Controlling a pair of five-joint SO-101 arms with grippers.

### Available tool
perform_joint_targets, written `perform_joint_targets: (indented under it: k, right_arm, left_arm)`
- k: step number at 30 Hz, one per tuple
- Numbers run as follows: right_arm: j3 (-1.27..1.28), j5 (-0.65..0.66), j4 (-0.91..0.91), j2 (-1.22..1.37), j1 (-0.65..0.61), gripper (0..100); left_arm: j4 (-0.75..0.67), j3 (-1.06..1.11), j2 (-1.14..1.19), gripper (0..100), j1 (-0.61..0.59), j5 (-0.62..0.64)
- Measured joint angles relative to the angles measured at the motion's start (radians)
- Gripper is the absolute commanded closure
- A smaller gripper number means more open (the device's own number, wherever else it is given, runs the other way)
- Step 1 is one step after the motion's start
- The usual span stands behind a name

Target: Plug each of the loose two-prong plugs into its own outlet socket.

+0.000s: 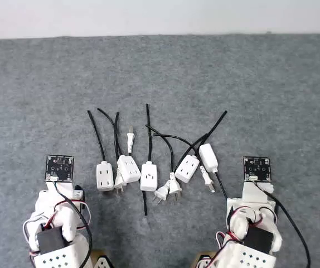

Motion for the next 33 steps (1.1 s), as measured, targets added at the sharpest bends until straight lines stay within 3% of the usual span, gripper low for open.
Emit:
perform_joint_targets:
  k: [33]
  right_arm:
    - [0.000, 0.000, 0.000, 0.000, -0.041, 69.0]
  left_arm:
    - [0.000, 0.000, 0.000, 86, 0.000, 0.000]
